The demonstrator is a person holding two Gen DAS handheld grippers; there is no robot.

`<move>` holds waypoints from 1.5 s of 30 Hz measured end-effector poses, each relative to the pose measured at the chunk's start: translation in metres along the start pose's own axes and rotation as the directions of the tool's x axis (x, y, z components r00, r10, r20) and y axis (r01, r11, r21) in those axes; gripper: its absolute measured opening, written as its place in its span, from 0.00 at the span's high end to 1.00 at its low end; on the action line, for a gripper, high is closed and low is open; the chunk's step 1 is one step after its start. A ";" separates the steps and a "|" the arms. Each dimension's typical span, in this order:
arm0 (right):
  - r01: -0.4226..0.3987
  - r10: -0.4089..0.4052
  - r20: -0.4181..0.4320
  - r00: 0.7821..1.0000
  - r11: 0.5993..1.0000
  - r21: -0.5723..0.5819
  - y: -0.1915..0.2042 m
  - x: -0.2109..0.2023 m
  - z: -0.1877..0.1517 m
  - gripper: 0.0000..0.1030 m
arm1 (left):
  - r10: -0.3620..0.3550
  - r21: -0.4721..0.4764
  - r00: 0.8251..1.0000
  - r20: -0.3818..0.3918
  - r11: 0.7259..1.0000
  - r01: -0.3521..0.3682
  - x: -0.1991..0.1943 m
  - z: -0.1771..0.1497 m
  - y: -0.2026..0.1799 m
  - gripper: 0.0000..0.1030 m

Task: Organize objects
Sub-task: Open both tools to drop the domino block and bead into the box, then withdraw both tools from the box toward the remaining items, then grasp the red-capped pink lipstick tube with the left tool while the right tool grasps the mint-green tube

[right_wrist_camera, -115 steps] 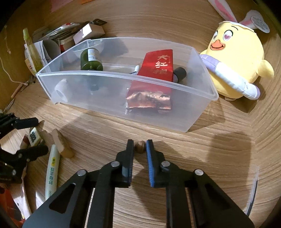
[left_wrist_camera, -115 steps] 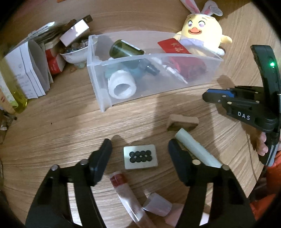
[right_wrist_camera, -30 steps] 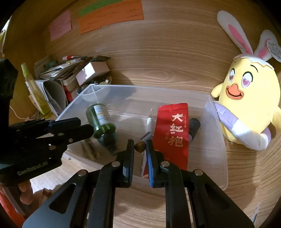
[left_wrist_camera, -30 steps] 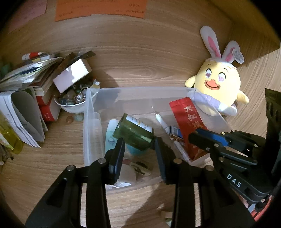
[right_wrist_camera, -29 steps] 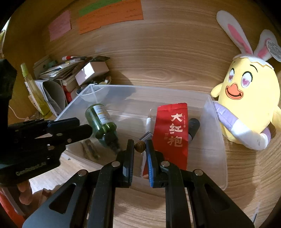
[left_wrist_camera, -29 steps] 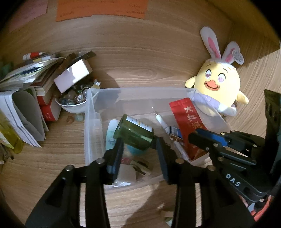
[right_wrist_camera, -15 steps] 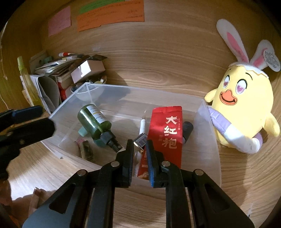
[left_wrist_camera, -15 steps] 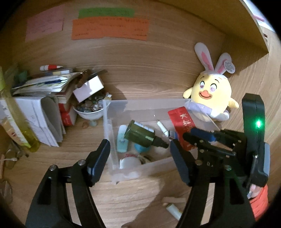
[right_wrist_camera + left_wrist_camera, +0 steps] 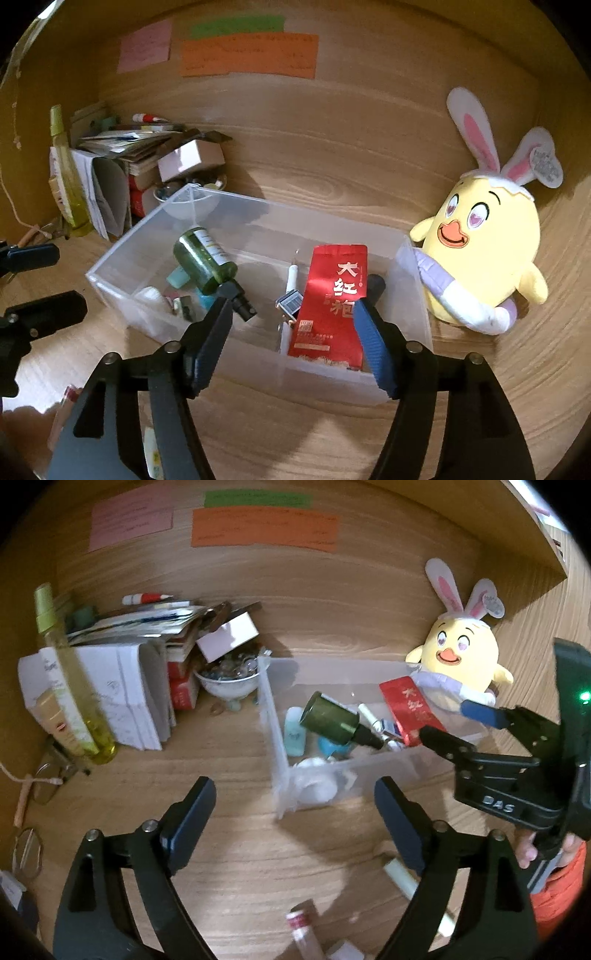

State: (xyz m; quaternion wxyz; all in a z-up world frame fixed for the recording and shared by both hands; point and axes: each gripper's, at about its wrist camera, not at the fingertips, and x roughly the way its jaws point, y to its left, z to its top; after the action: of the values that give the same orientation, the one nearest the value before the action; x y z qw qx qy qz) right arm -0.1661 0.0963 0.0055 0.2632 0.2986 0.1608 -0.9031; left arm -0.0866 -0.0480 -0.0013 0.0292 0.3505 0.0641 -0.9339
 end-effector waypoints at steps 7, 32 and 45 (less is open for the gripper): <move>-0.036 0.036 0.018 0.999 0.999 -0.005 0.004 -0.028 -0.014 0.23 | 0.025 -0.004 0.999 -0.026 1.000 -0.025 -0.009 -0.021 0.006 0.12; -0.191 0.195 -0.144 0.970 0.981 0.041 0.038 -0.046 -0.099 0.21 | 0.065 -0.029 0.979 -0.192 0.997 -0.072 0.005 -0.095 0.013 0.25; -0.232 0.225 -0.203 0.953 0.973 -0.014 0.059 -0.036 -0.103 0.55 | 0.085 0.014 0.983 -0.160 0.996 -0.084 -0.010 -0.108 0.010 0.62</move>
State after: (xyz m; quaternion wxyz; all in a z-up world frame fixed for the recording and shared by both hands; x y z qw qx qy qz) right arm -0.0605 0.1086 -0.0593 0.3539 0.3995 0.1676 -0.8289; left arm -0.0079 -0.0424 -0.0761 0.0625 0.4272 0.0479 -0.9007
